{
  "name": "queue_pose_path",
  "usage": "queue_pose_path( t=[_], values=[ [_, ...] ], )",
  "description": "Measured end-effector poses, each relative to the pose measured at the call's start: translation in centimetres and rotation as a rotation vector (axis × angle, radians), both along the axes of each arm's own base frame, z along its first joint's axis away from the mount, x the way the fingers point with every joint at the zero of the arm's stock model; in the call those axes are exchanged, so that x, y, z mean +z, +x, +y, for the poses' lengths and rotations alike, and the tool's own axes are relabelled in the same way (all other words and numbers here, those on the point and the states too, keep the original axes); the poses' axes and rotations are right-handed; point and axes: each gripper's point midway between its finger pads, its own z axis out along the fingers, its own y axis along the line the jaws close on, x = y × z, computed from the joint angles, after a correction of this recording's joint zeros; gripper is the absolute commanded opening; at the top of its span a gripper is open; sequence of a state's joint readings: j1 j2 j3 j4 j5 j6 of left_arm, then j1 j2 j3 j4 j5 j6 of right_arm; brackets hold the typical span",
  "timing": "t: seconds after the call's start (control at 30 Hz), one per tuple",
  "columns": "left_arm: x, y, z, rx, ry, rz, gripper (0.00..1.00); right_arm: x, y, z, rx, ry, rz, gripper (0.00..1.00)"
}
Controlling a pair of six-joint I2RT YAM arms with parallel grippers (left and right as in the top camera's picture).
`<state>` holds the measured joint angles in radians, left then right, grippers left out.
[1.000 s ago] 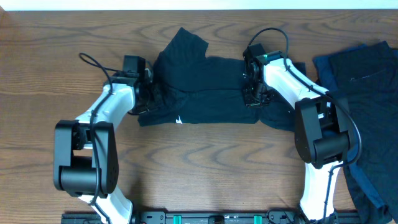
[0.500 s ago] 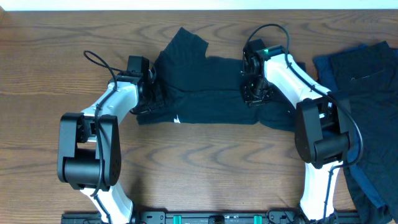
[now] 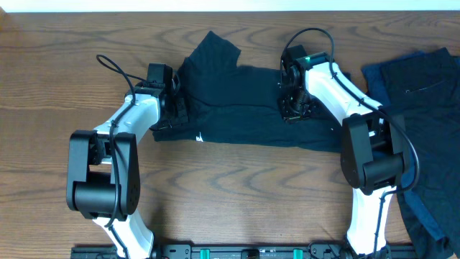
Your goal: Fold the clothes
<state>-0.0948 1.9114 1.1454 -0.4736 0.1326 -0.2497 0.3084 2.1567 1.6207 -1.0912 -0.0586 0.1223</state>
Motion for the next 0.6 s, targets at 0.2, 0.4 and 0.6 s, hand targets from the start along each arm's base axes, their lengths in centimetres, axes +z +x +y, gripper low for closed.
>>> queue_pose_path(
  t=[0.2,0.4,0.6],
  values=[
    [0.0,0.0,0.1,-0.01,0.008,-0.002,0.06,0.0,-0.2,-0.1,-0.002,-0.005,0.008,0.01],
    [0.0,0.0,0.1,-0.013,0.009,-0.003,0.06,-0.5,0.0,-0.5,-0.001,-0.024,-0.006,0.01],
    [0.0,0.0,0.1,-0.013,0.009,-0.003,0.06,-0.7,1.0,-1.2,0.0,-0.067,-0.054,0.01]
  ],
)
